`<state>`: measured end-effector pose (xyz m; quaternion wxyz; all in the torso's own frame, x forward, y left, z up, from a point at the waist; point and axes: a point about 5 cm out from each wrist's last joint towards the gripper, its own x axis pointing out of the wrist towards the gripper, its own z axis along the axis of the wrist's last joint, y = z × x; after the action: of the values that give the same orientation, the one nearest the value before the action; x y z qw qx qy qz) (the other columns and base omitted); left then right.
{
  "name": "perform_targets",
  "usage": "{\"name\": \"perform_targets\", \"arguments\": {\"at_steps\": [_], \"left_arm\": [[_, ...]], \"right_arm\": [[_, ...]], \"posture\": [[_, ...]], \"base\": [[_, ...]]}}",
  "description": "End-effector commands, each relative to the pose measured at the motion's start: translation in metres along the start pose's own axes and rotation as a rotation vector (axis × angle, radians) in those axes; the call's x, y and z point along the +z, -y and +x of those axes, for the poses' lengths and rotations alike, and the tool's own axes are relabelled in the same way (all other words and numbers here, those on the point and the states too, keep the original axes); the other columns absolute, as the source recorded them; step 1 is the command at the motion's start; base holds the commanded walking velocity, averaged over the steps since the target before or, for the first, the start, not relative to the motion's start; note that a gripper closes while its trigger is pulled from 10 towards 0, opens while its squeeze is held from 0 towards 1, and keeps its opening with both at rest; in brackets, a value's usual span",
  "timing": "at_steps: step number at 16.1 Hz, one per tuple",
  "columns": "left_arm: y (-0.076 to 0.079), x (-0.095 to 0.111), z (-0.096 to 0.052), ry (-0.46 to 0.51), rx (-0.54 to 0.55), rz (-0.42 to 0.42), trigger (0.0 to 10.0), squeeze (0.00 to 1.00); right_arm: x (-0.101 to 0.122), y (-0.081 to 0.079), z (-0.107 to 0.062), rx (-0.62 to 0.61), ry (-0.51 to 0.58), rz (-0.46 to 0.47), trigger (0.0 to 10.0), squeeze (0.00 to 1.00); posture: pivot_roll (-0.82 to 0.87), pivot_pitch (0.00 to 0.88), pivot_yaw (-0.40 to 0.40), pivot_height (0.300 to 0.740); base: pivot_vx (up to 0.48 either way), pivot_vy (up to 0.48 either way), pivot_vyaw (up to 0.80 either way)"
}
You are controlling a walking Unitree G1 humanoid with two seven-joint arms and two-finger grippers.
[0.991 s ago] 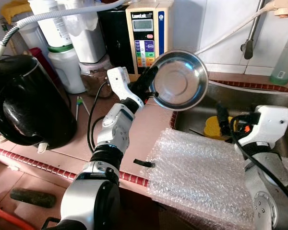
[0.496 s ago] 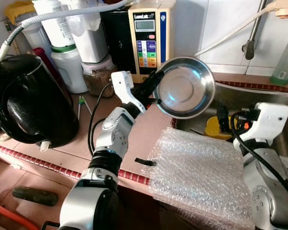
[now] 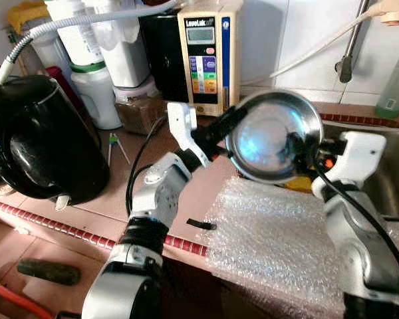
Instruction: Kitchen organization
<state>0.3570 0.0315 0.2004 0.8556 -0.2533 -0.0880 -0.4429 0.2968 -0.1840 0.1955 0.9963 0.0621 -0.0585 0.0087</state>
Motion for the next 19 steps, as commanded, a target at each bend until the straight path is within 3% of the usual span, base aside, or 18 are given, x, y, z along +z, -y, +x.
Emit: {"name": "perform_targets", "arguments": {"at_steps": [1,7,19], "left_arm": [[0.014,-0.007,0.006,0.02,-0.043,-0.043,0.0,0.0],[0.017,-0.008,0.006,0.015,-0.042,-0.051,0.0,0.0],[0.016,-0.007,0.008,0.018,-0.022,-0.053,0.0,0.0]], "right_arm": [[-0.002,-0.007,0.004,0.022,-0.009,0.01,0.0,0.0],[-0.011,-0.025,0.004,0.093,-0.076,0.069,0.0,0.0],[-0.019,-0.03,-0.01,0.128,-0.15,0.167,0.0,0.0]], "posture": [[-0.11,0.0,0.122,0.74],[-0.11,0.0,0.12,0.74],[-0.12,0.0,0.119,0.74]], "base": [[0.0,0.0,0.0],[0.0,0.0,0.0],[0.0,0.0,0.0]]}}
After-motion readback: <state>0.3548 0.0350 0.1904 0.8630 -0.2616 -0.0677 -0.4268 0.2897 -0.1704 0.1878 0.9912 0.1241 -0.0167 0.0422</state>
